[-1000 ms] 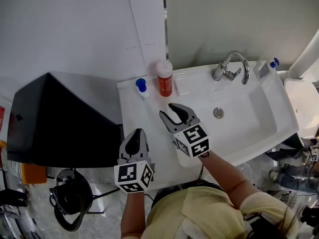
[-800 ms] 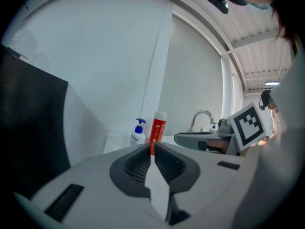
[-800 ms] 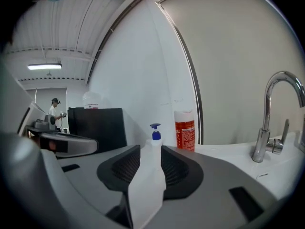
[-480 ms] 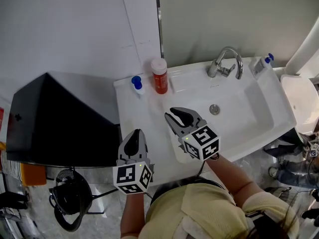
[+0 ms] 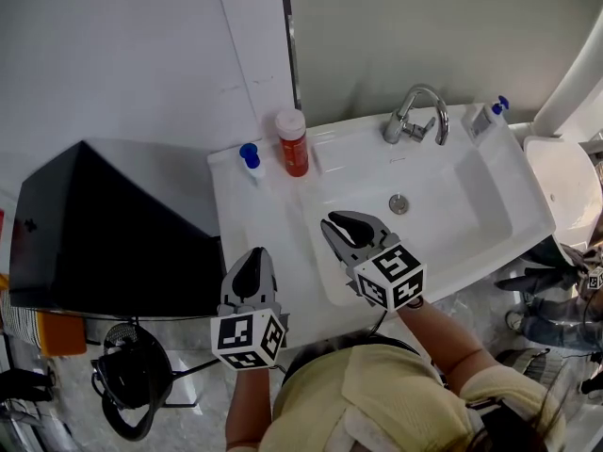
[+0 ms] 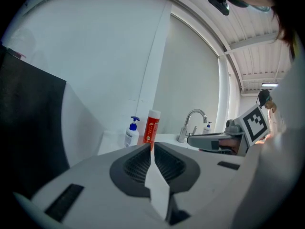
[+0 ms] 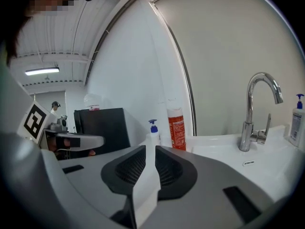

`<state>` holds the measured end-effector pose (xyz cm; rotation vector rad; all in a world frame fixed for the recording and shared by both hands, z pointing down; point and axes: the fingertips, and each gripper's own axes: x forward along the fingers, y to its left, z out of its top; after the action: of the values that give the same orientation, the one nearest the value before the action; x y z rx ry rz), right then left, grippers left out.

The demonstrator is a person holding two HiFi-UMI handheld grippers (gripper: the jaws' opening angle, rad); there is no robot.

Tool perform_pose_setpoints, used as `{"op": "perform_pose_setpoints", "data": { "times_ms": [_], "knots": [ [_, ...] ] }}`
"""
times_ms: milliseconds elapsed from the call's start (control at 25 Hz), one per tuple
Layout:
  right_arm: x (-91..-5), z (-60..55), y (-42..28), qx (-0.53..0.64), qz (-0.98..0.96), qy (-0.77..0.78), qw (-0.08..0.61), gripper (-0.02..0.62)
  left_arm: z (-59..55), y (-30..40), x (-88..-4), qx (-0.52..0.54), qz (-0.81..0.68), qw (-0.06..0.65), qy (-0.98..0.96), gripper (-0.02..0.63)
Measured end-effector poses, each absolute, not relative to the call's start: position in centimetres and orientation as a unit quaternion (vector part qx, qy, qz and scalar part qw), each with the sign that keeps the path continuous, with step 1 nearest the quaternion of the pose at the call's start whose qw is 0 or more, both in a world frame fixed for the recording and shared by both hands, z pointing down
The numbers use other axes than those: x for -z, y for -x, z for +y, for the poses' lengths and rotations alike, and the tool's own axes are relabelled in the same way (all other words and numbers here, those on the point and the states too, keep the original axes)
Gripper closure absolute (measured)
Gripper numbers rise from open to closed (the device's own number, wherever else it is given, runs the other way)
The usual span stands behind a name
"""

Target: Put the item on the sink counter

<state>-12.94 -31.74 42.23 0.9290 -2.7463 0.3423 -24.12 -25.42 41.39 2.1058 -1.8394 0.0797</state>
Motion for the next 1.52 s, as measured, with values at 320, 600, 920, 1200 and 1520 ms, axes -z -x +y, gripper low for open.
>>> {"op": "perform_pose_setpoints", "data": {
  "times_ms": [320, 600, 920, 1200, 1520],
  "knots": [
    [-43.0, -30.7, 11.0, -0.128, -0.927, -0.332, 0.121, 0.538, -25.0, 23.8, -41.9, -0.031, -0.644, 0.176, -0.744, 0.551],
    [-43.7, -30.7, 9.9, -0.135, -0.918, -0.351, 0.125, 0.559, -24.8, 23.5, -42.3, -0.035, -0.641, 0.179, -0.745, 0.551],
    [-44.6, -29.1, 9.9, -0.169, -0.918, -0.336, 0.124, 0.571, -24.4, 23.1, -42.9, -0.042, -0.635, 0.187, -0.748, 0.551],
    [-45.6, -28.4, 9.8, -0.175, -0.916, -0.334, 0.138, 0.572, -24.4, 22.7, -43.3, -0.046, -0.631, 0.191, -0.75, 0.551],
    [-45.1, -28.4, 10.2, -0.172, -0.917, -0.334, 0.138, 0.572, -24.2, 23.0, -43.3, -0.045, -0.635, 0.194, -0.747, 0.551]
  ]
}}
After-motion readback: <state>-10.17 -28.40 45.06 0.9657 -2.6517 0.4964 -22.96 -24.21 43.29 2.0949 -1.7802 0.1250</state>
